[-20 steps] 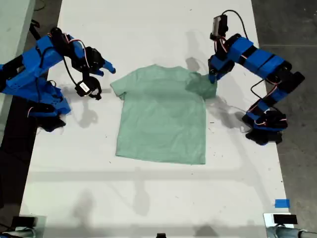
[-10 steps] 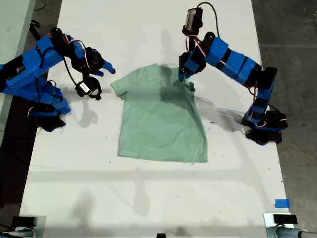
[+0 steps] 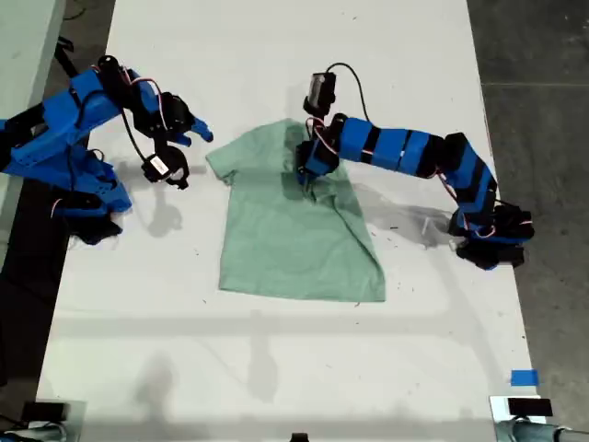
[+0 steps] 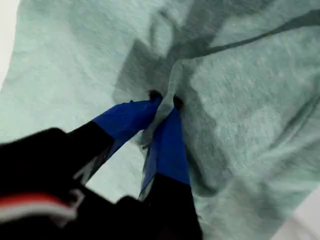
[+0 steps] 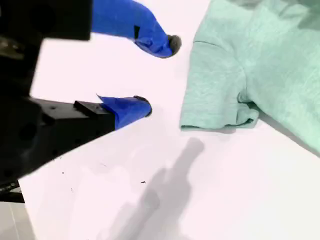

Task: Fold t-shirt

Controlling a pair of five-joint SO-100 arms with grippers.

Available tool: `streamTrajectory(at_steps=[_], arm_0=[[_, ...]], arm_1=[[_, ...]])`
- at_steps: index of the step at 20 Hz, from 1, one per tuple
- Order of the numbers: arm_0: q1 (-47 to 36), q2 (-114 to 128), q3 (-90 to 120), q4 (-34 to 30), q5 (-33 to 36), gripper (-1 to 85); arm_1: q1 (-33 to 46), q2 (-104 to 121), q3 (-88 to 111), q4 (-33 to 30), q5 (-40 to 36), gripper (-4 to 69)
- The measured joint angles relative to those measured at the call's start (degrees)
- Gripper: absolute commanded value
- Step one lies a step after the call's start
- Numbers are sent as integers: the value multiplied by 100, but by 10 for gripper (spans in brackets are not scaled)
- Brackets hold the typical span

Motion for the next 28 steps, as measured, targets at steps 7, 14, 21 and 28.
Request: streamTrajectory(at_steps=[7,14,21,28], arm_0=[[0,79,114,0,0,216],[0,-510,114,-536,0,218],[-422,-1793,334,-1336,70,222],[-562,-3366,413,-2109,70,214]], arm_1=[[-88,510,0,536,141,280],[53,2979,475,2470,-44,242],[62,4632,2188,2470,70,217],[53,5572,3164,2241,149,199]])
